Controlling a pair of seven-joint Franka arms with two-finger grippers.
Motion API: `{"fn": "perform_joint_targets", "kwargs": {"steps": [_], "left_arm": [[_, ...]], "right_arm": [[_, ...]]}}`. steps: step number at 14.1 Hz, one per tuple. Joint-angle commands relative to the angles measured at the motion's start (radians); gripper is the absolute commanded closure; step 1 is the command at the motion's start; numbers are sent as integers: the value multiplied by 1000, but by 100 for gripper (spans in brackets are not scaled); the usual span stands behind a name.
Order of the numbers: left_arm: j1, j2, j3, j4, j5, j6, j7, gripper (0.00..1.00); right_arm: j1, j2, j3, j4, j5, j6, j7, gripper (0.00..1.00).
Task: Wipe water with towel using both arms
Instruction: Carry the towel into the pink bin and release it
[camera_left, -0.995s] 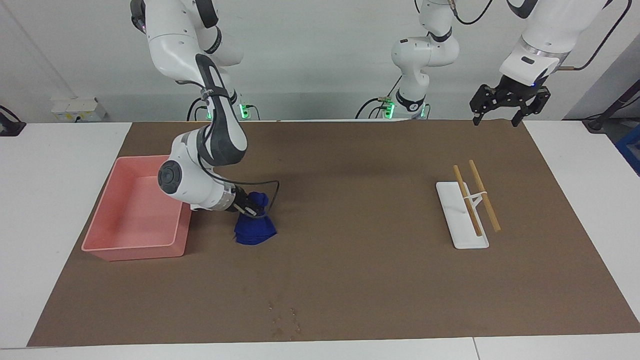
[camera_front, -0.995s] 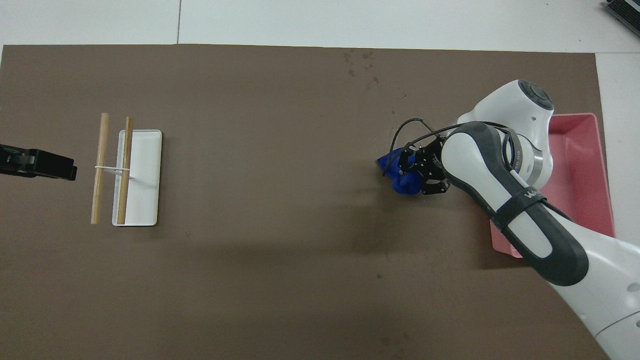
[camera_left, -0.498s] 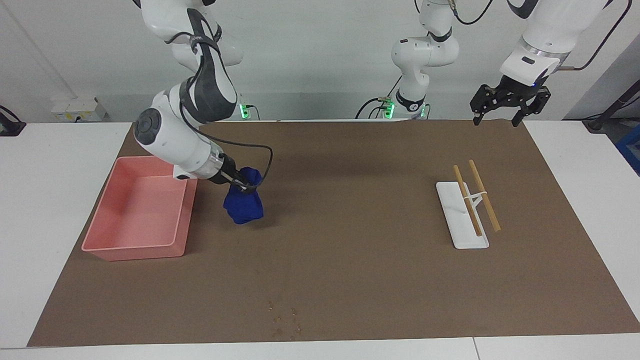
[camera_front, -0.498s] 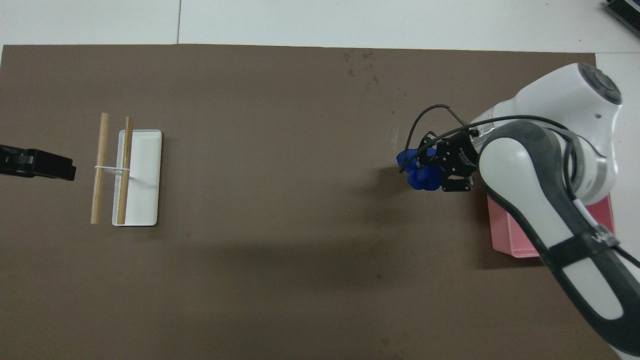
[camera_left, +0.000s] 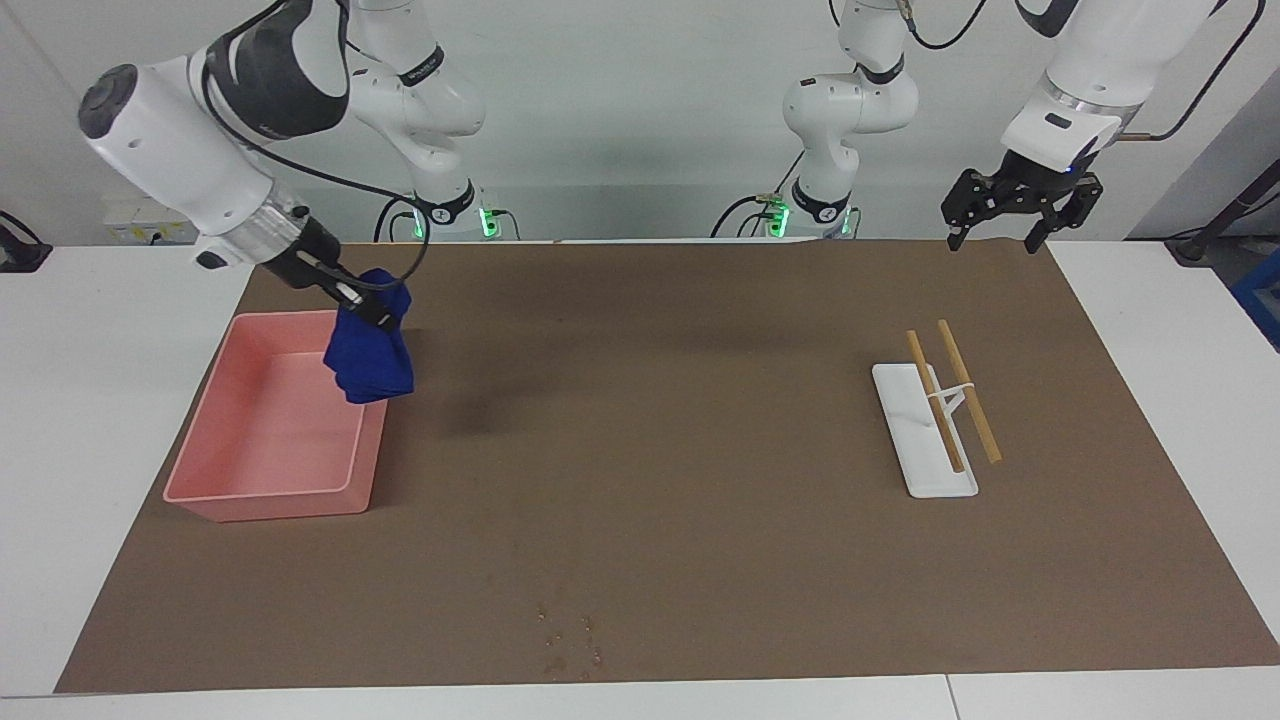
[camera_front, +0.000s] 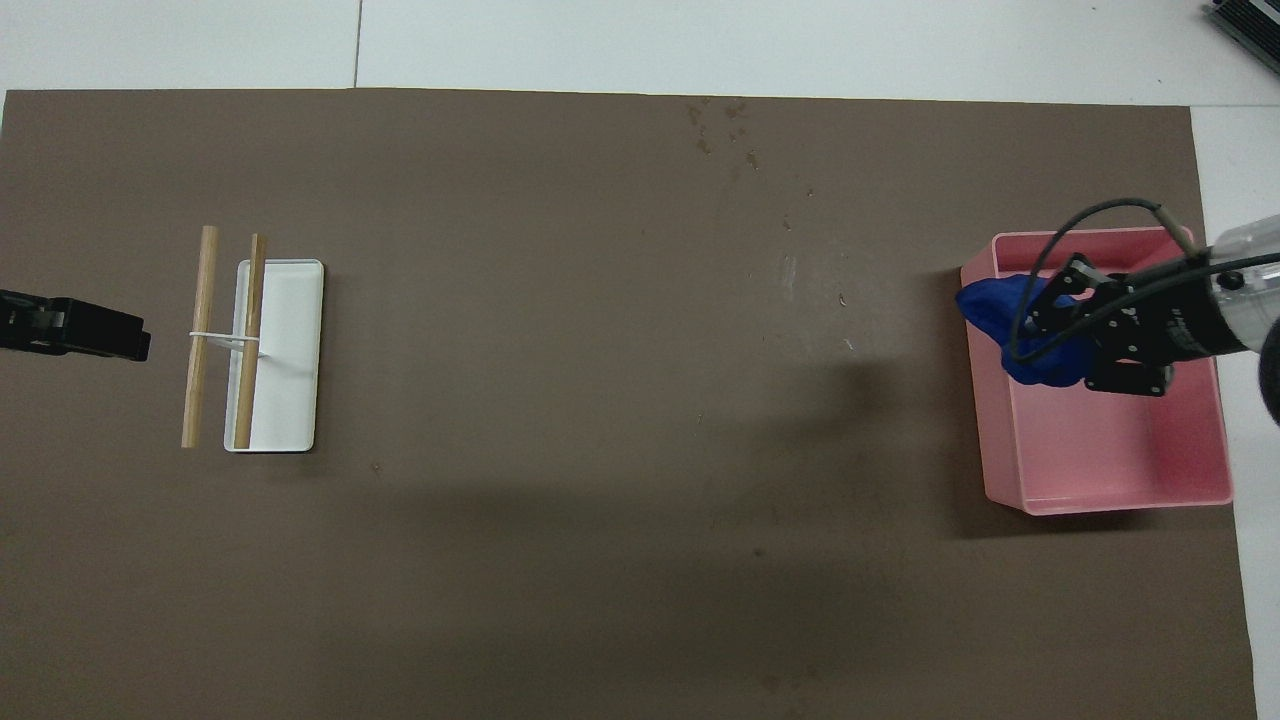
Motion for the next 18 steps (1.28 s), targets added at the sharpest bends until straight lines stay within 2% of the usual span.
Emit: {"fn": "perform_joint_targets", "kwargs": {"steps": [1, 3, 5, 7, 11, 12, 13, 14, 15, 16, 18], "left_arm": [[9, -28, -2, -34, -11, 16, 19, 0], [11, -28, -2, -34, -11, 16, 19, 0], [9, -28, -2, -34, -11, 16, 19, 0], [11, -28, -2, -34, -11, 16, 19, 0], [11, -28, -2, -34, -11, 16, 19, 0], [9, -28, -2, -34, -11, 16, 19, 0], [11, -28, -2, -34, -11, 16, 19, 0], [9, -28, -2, -34, -11, 16, 19, 0], [11, -28, -2, -34, -11, 16, 19, 0], [11, -28, -2, -34, -11, 16, 19, 0], [9, -28, -2, -34, -11, 16, 19, 0]], "right_arm": [[-113, -40, 12, -114, -35, 27, -192, 100], [-182, -35, 12, -208, -56, 113, -350, 100], [-220, -25, 12, -313, -66, 258, -488, 100], [-230, -11, 12, -380, -66, 360, -516, 100], [-225, 11, 12, -443, -131, 443, -513, 100], [-224, 12, 13, -448, -150, 463, -515, 88], [-222, 15, 13, -445, -159, 458, -509, 52], [-219, 18, 15, -439, -162, 455, -509, 31], [-219, 18, 15, -428, -168, 440, -509, 6], [-216, 18, 15, -404, -181, 405, -507, 1], [-191, 12, 15, -349, -195, 322, -495, 0]]}}
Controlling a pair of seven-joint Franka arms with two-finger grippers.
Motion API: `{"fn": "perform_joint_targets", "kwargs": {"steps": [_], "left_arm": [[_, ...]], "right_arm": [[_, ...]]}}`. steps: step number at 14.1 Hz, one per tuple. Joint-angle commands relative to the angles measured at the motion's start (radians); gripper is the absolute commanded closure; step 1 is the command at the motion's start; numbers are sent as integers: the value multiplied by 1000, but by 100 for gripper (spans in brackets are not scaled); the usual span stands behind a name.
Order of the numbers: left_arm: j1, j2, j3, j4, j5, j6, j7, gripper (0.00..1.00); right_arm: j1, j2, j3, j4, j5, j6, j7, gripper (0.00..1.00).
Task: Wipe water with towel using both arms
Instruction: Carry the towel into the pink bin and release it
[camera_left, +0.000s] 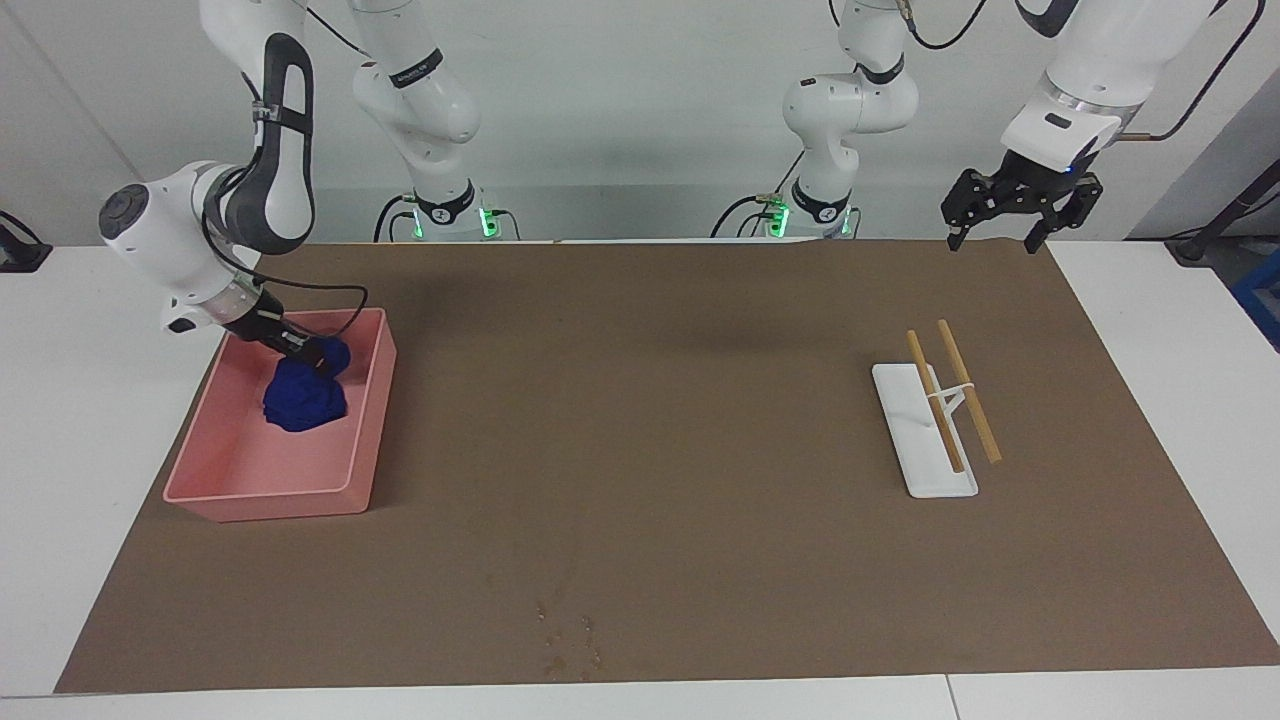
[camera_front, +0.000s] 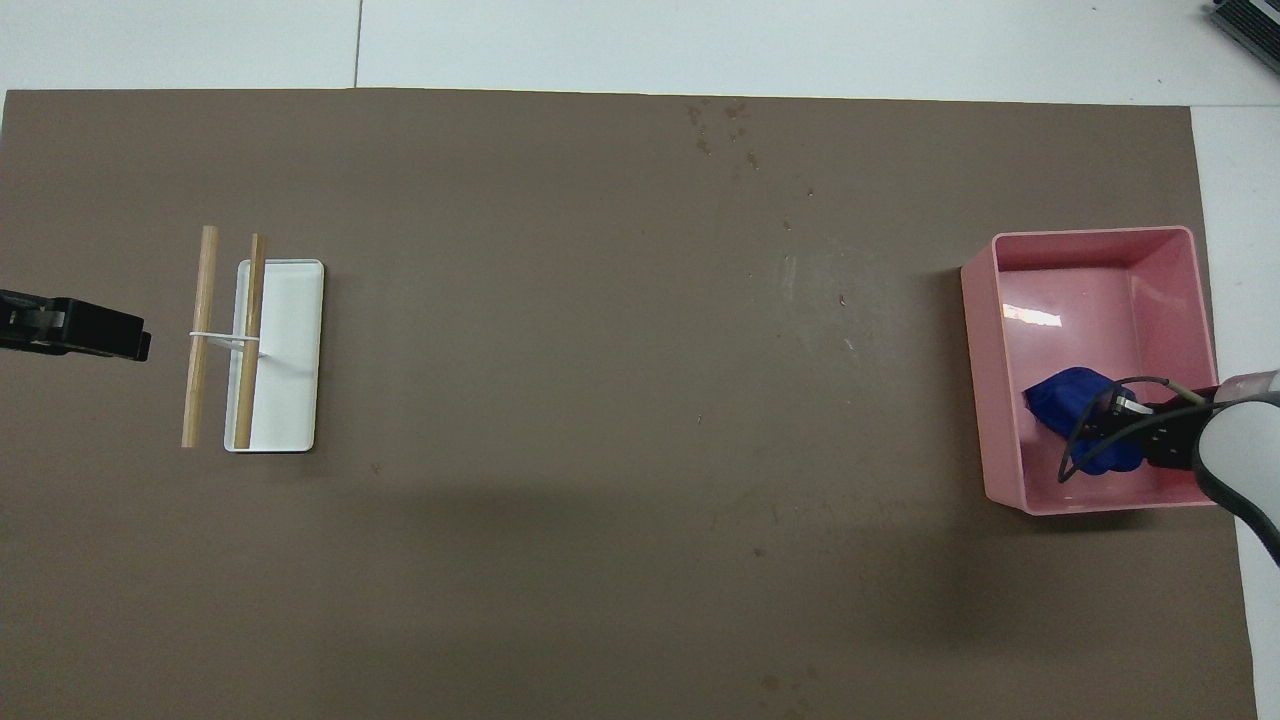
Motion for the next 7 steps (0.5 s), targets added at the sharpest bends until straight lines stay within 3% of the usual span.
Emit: {"fn": "perform_joint_targets", "kwargs": {"steps": [1, 7], "left_arm": [[10, -28, -2, -34, -10, 16, 18, 0], [10, -28, -2, -34, -10, 16, 18, 0]], "right_arm": [[22, -21, 5, 82, -39, -116, 19, 0], [140, -86, 15, 316, -194, -406, 68, 0]]}}
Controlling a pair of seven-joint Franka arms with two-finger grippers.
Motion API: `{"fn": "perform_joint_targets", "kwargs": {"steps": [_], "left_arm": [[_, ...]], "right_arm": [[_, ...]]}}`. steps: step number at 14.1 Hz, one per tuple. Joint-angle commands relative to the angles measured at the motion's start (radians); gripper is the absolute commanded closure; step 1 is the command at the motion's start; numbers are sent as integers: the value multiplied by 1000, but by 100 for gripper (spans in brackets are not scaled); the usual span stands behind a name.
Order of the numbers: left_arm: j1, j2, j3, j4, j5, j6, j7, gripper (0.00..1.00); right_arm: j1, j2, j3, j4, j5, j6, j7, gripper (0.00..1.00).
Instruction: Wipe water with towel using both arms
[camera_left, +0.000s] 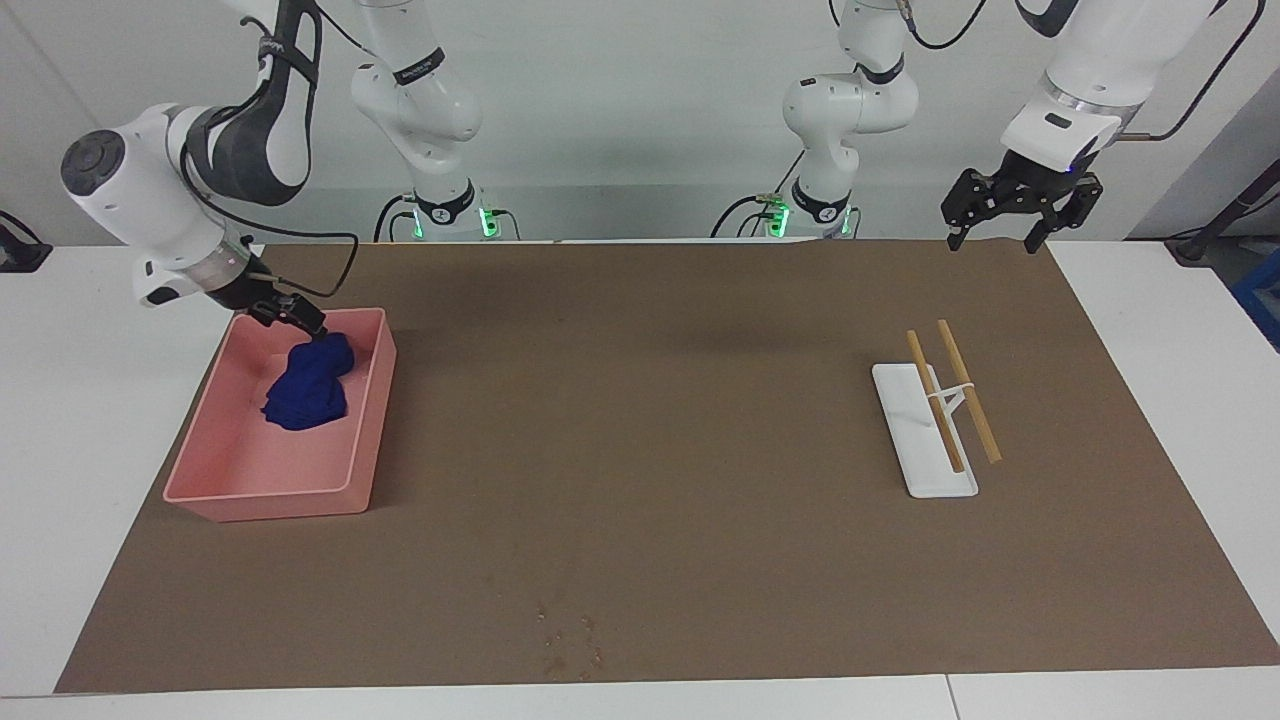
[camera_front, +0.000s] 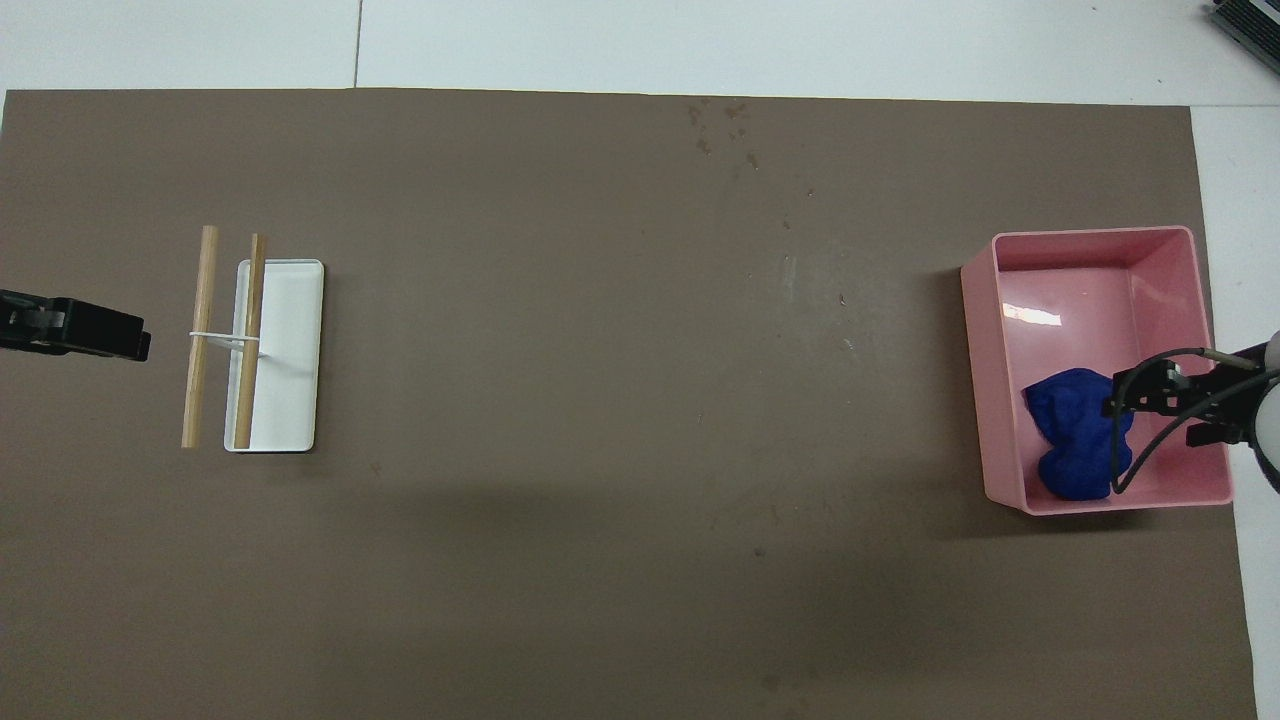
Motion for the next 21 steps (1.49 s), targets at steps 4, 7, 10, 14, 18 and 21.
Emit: {"fn": "perform_joint_targets", "kwargs": {"steps": [4, 7, 10, 14, 18, 21], "left_arm": [[10, -28, -2, -34, -10, 16, 18, 0], [10, -28, -2, -34, -10, 16, 18, 0], [9, -28, -2, -34, -10, 16, 18, 0], [9, -28, -2, -34, -10, 16, 18, 0], [10, -28, -2, -34, -10, 16, 18, 0], [9, -28, -2, -34, -10, 16, 18, 0]], "right_arm": [[164, 24, 13, 277, -99, -202, 82, 0], [257, 98, 13, 457, -100, -316, 88, 0], [285, 146, 13, 583, -102, -361, 106, 0], [276, 102, 12, 564, -93, -358, 99, 0], [265, -10, 5, 397, -77, -326, 97, 0], [265, -7, 7, 395, -74, -291, 94, 0]]}}
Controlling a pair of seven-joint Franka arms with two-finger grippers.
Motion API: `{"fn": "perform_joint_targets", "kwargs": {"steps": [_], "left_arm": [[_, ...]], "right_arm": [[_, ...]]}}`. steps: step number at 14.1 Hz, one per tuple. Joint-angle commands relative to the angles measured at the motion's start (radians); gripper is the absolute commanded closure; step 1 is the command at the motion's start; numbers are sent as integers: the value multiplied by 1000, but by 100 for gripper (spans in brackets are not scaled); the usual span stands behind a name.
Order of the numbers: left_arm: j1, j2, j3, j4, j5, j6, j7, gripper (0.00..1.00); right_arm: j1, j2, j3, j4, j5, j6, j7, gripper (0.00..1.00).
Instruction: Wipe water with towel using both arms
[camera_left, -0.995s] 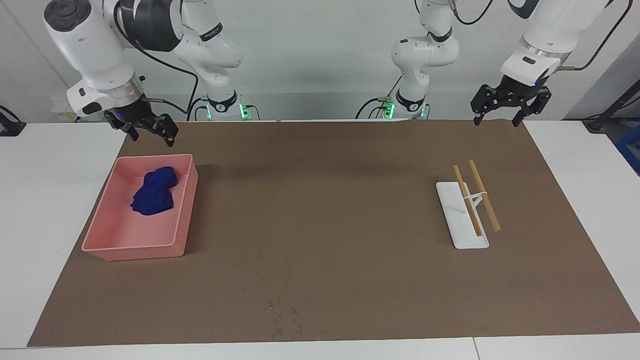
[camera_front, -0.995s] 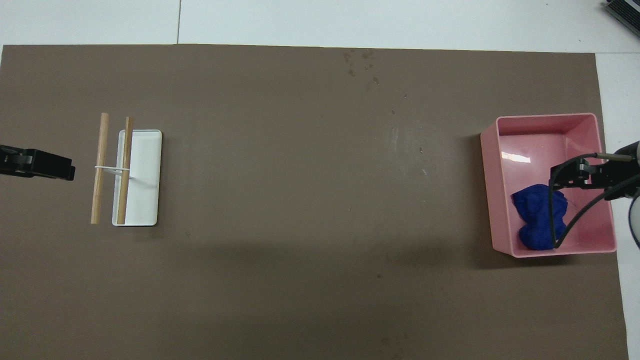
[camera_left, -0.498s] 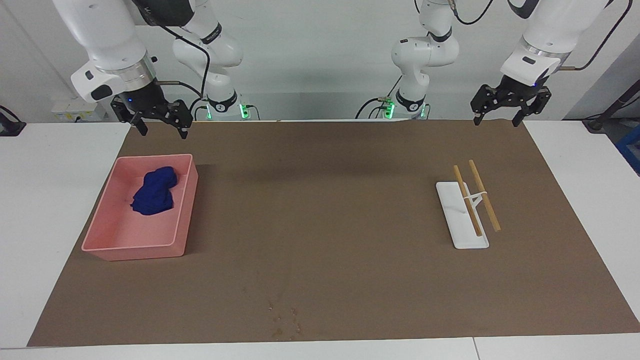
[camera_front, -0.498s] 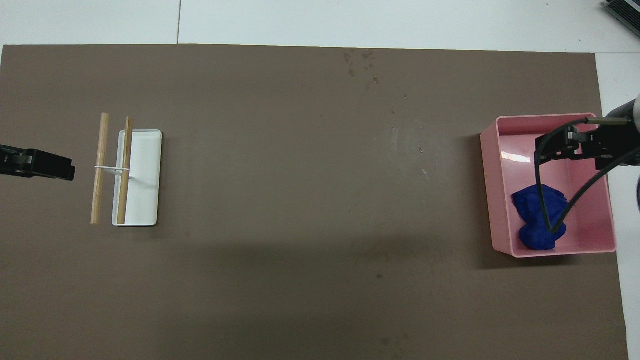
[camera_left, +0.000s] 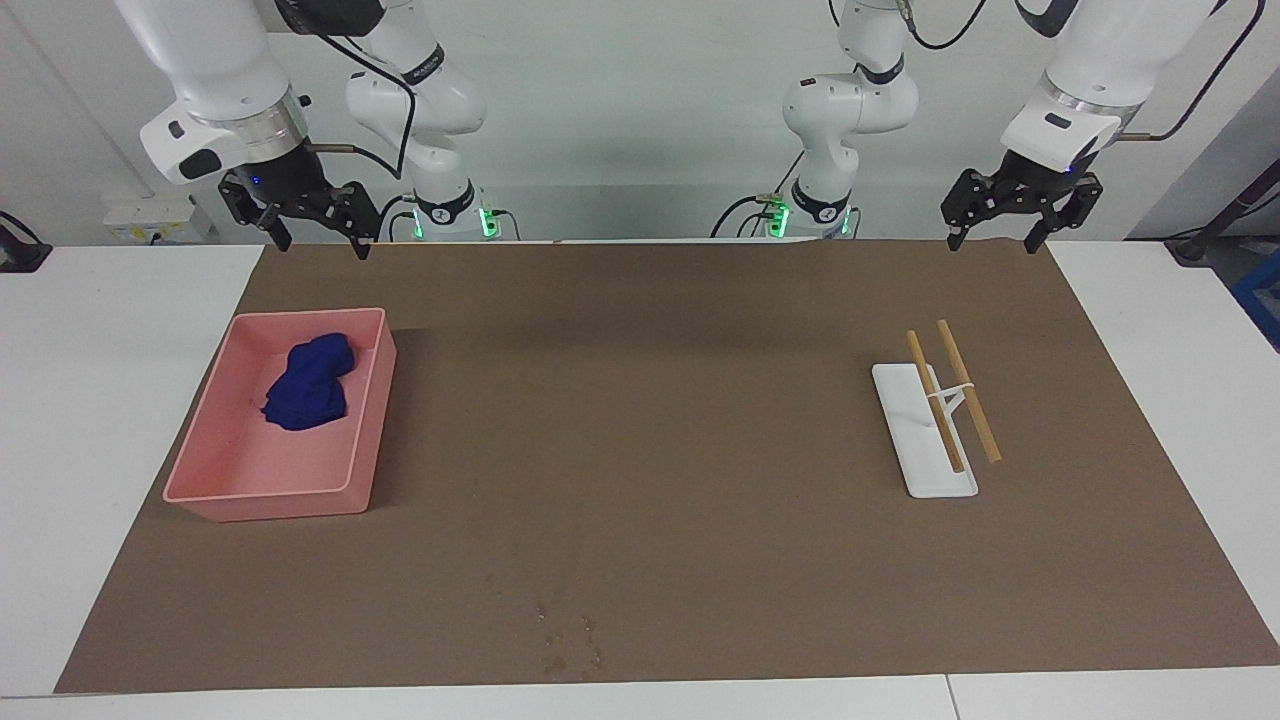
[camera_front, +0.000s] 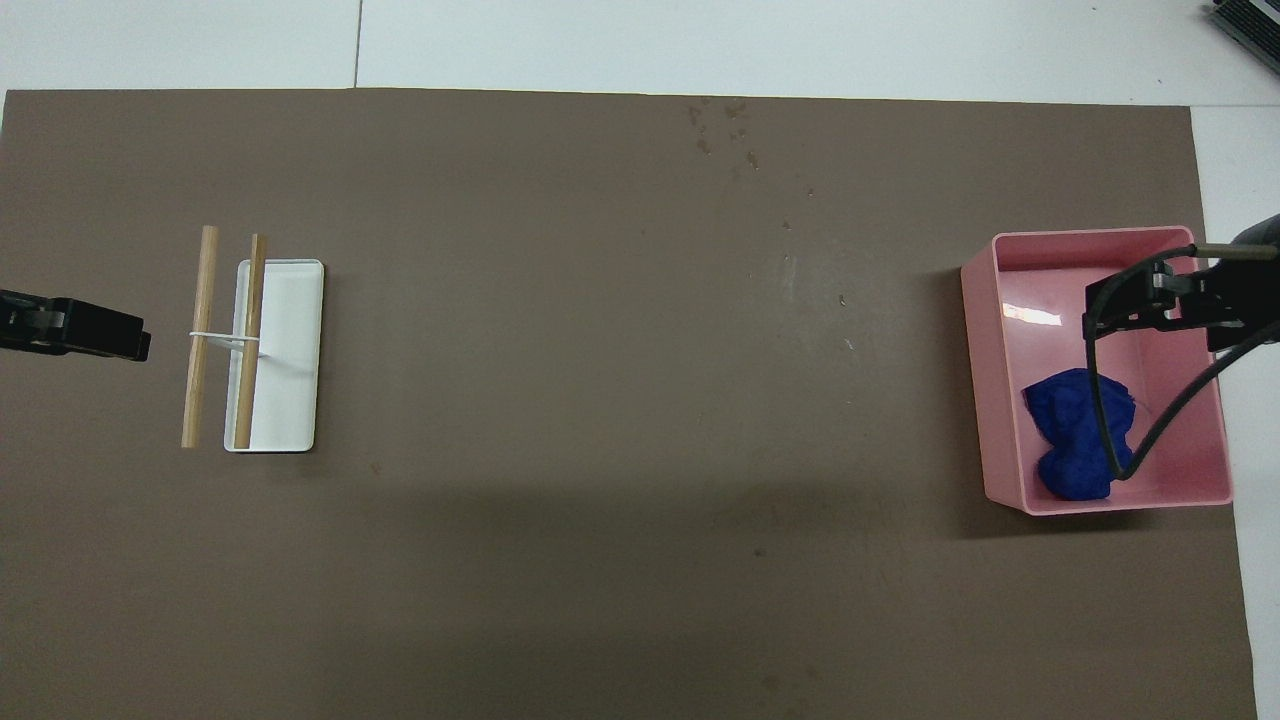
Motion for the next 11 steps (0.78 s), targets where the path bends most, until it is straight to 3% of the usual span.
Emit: {"fn": "perform_joint_targets", "kwargs": {"steps": [1, 11], "left_arm": [[9, -28, -2, -34, -10, 16, 17, 0], [10, -28, -2, -34, -10, 16, 17, 0]], "right_arm": [[-8, -32, 4, -49, 0, 57, -1, 0], [0, -37, 4, -58, 29, 51, -1, 0]]}}
